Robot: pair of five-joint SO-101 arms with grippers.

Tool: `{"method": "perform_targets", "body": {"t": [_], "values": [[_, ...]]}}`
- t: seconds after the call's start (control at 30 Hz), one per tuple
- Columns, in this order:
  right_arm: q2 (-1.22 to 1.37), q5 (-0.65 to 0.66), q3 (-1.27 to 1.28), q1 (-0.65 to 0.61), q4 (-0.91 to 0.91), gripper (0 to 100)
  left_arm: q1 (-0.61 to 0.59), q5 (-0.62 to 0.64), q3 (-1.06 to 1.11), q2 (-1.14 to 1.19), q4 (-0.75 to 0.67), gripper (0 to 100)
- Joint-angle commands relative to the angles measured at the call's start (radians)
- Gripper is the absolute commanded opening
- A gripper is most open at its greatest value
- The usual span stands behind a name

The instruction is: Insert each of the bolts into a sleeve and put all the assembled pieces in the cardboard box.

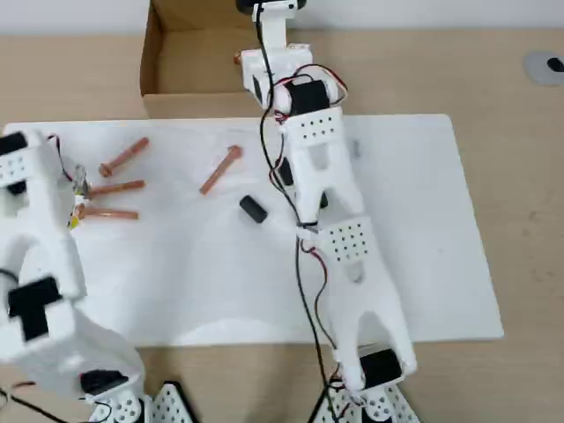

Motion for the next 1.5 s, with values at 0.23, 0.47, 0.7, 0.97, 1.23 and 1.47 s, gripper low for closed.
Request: {"method": "perform_targets", "body": {"t": [0.23,0.47,0.7,0.97,1.23,1.47], "values": [[-0.102,-0.009,-0.056,-0.024,0.048,33.3,0.02,0.081,-0.089,0.139,-0.081,18],[-0.102,-0.009,-0.056,-0.024,0.048,33.3,0.023,0.078,-0.097,0.255,-0.126,18],[-0.102,-0.009,-0.054,-0.025,0.048,33.3,0.054,0.005,-0.141,0.308,-0.12,0],[-0.104,-0.009,-0.056,-0.019,0.048,33.3,0.061,-0.089,-0.253,0.257,0.014,1],[-0.203,-0.012,-0.054,-0.027,0.124,33.3,0.064,-0.514,-0.489,0.027,0.287,1],[-0.372,-0.078,-0.054,-0.033,0.344,33.3,0.069,-0.815,-0.494,-0.237,0.354,1]]}}
